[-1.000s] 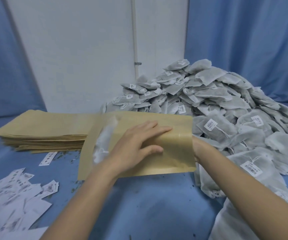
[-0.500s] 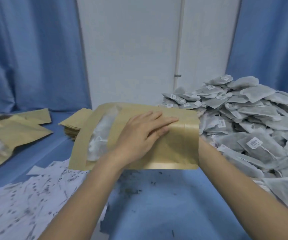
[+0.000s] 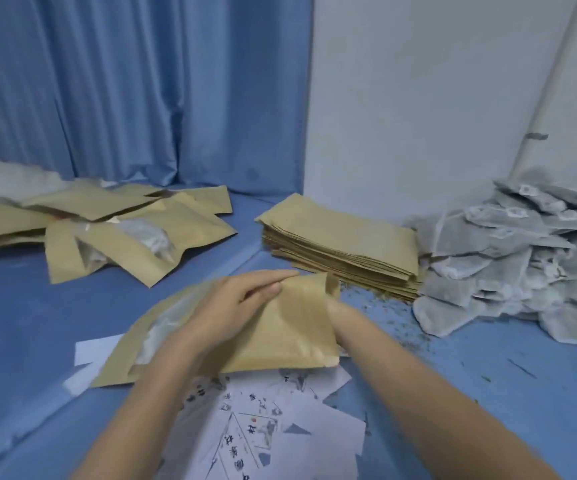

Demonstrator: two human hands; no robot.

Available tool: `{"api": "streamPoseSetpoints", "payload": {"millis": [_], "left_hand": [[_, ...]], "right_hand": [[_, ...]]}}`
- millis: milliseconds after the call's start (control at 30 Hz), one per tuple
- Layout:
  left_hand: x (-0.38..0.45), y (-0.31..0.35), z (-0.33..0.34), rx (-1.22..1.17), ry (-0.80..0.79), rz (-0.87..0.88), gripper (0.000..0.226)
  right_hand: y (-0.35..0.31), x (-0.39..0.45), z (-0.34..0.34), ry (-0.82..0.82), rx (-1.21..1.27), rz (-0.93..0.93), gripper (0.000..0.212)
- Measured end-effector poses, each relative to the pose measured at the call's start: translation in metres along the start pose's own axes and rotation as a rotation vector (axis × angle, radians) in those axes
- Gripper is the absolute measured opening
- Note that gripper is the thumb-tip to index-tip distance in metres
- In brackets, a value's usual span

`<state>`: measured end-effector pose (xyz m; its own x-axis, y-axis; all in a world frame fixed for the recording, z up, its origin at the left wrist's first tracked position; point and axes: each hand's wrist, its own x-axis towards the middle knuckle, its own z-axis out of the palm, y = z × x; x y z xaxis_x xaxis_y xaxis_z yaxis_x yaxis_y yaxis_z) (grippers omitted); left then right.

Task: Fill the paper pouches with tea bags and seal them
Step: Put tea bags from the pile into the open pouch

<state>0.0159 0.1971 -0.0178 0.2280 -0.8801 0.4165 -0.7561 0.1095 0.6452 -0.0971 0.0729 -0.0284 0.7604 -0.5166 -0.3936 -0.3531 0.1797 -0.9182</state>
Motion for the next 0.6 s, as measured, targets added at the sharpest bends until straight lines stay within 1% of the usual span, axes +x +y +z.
{"api": "streamPoseSetpoints", "payload": {"millis": [33,100,167,200,267,300,333,367,400,433,467,500,533,600], "left_hand": [[0.0,-0.004,0.001,-0.009,-0.003,-0.01,0.03],[-0.001,-0.016,0.002,-0.06,0.0,-0.02,0.03],[0.002,-0.025,0.001,-0.068,-0.009,-0.04,0.028],[0.004,-0.028,-0.001,-0.072,-0.005,-0.044,0.028],[0.004,-0.033,-0.005,-0.076,0.008,-0.079,0.029],[0.005,-0.036,-0.007,-0.069,0.016,-0.1,0.029],[0.006,-0.039,-0.009,-0.068,0.021,-0.102,0.029],[0.006,-0.04,-0.01,-0.06,0.017,-0.113,0.029],[0.007,-0.041,-0.01,-0.058,0.012,-0.116,0.029],[0.008,-0.042,-0.009,-0.055,0.0,-0.125,0.029],[0.009,-0.043,-0.008,-0.057,-0.012,-0.125,0.03],[0.009,-0.042,-0.006,-0.051,-0.026,-0.135,0.031],[0.009,-0.043,-0.004,-0.051,-0.035,-0.129,0.031],[0.009,-0.045,-0.001,-0.037,-0.053,-0.123,0.032]], "right_hand": [[-0.001,0.004,0.003,0.014,-0.044,-0.029,0.032],[-0.001,0.001,0.001,-0.002,-0.193,-0.142,0.025],[0.0,-0.004,-0.009,0.065,-0.31,-0.302,0.016],[0.003,-0.008,-0.018,0.098,-0.298,-0.381,0.018],[0.015,-0.016,-0.042,0.22,-0.238,-0.478,0.022],[0.023,-0.017,-0.054,0.307,-0.289,-0.489,0.023],[0.029,-0.02,-0.064,0.381,-0.446,-0.457,0.021],[0.037,-0.02,-0.072,0.386,-0.653,-0.405,0.017],[0.045,-0.019,-0.077,0.327,-0.859,-0.334,0.022],[0.052,-0.016,-0.081,0.25,-1.012,-0.289,0.036],[0.056,-0.015,-0.082,0.186,-1.097,-0.279,0.049],[0.059,-0.013,-0.082,0.152,-1.135,-0.298,0.057],[0.06,-0.011,-0.081,0.142,-1.145,-0.319,0.06],[0.058,-0.007,-0.08,0.142,-1.132,-0.341,0.058]]}}
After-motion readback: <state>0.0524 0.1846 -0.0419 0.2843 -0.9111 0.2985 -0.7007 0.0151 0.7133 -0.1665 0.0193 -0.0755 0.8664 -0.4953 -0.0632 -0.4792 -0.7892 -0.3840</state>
